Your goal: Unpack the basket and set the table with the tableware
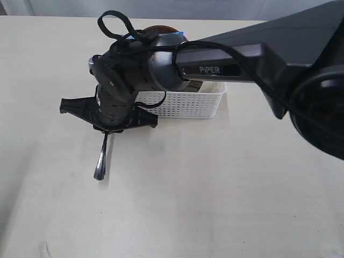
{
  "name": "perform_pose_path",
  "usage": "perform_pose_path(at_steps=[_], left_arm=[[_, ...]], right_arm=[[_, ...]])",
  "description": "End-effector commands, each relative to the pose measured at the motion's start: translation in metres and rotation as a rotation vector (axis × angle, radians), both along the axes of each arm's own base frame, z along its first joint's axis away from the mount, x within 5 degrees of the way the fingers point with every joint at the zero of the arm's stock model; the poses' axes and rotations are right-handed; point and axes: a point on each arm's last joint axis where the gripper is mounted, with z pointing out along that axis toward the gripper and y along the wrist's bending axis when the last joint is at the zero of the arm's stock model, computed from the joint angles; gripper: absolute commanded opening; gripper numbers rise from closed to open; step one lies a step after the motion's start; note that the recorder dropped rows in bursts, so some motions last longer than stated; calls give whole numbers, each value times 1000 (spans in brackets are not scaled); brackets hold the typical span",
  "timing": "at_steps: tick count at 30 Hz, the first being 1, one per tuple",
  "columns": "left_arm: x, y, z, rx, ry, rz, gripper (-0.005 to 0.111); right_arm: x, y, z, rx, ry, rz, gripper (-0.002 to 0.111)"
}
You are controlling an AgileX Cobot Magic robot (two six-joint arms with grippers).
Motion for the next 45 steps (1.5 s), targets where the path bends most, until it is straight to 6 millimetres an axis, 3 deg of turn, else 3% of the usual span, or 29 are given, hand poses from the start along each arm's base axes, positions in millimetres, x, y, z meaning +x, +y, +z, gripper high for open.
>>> perform_pose_path(at_steps=[1, 11, 19, 27, 32, 38, 41, 45], left_arm=[[0, 0, 0, -13, -10, 0, 0], [0, 0, 0, -13, -10, 0, 0], [0, 0, 0, -13, -10, 0, 0], [0, 0, 0, -13, -10, 0, 0], [0, 0, 0, -13, -10, 0, 0], [0, 0, 0, -13, -10, 0, 0], [0, 0, 0, -13, -10, 0, 0], [0, 0, 0, -13, -10, 0, 0]], right_arm=[[1, 0, -7, -16, 2, 11, 0], [1, 0, -8, -16, -1, 12, 0], [1, 0, -8, -11, -1, 9, 32], [1, 0, -1, -3, -3, 8, 33], [-4, -3, 33, 19, -37, 95, 33], [-25, -16, 102, 46, -110, 409, 33], [-33, -32, 145, 43, -235, 563, 33], [-23, -62, 187, -2, -409, 623, 33]])
